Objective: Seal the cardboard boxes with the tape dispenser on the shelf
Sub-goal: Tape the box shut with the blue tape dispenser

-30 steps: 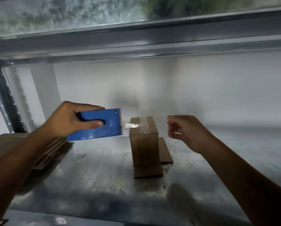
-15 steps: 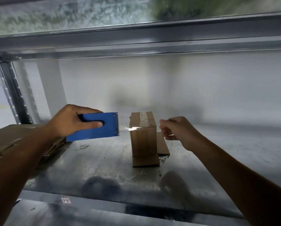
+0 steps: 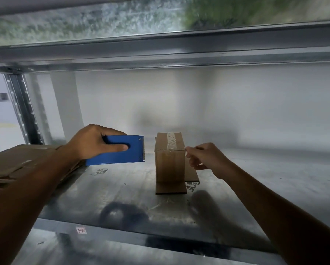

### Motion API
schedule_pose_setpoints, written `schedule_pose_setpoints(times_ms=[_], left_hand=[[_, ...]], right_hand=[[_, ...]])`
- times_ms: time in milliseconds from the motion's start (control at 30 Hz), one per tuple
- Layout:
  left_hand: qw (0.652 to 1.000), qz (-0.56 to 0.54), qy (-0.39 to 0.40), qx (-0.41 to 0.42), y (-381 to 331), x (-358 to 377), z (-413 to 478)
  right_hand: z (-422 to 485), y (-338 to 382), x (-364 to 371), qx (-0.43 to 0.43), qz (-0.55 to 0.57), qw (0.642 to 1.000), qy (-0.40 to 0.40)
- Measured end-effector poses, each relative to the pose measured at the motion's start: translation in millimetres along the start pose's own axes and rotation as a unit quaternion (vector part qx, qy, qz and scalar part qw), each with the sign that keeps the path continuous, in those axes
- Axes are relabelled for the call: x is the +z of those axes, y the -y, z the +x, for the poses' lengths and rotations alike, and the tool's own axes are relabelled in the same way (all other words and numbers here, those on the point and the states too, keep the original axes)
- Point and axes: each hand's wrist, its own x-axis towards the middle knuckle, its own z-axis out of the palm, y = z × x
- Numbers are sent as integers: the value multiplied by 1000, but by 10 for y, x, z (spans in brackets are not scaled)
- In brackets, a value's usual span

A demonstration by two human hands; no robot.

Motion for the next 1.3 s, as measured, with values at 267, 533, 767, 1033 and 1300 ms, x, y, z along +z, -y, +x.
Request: schedule_pose_setpoints(times_ms=[267, 533, 767, 1033, 1300], left_hand=[[1000, -5, -17, 0, 60, 75, 19], [1000, -4, -24, 10, 87, 79, 39], [999, 25, -41, 19, 62, 52, 23], [999, 21, -48, 14, -57, 69, 56], [999, 21, -47, 2, -23, 69, 33]], right_hand=[[33, -77, -39, 98, 99, 987, 83], [57, -34, -144, 45, -202, 976, 71], [60, 84, -21, -183, -73, 966, -170], [158, 317, 332, -347, -213, 910, -78], [345, -37, 496, -321, -182, 929, -42]])
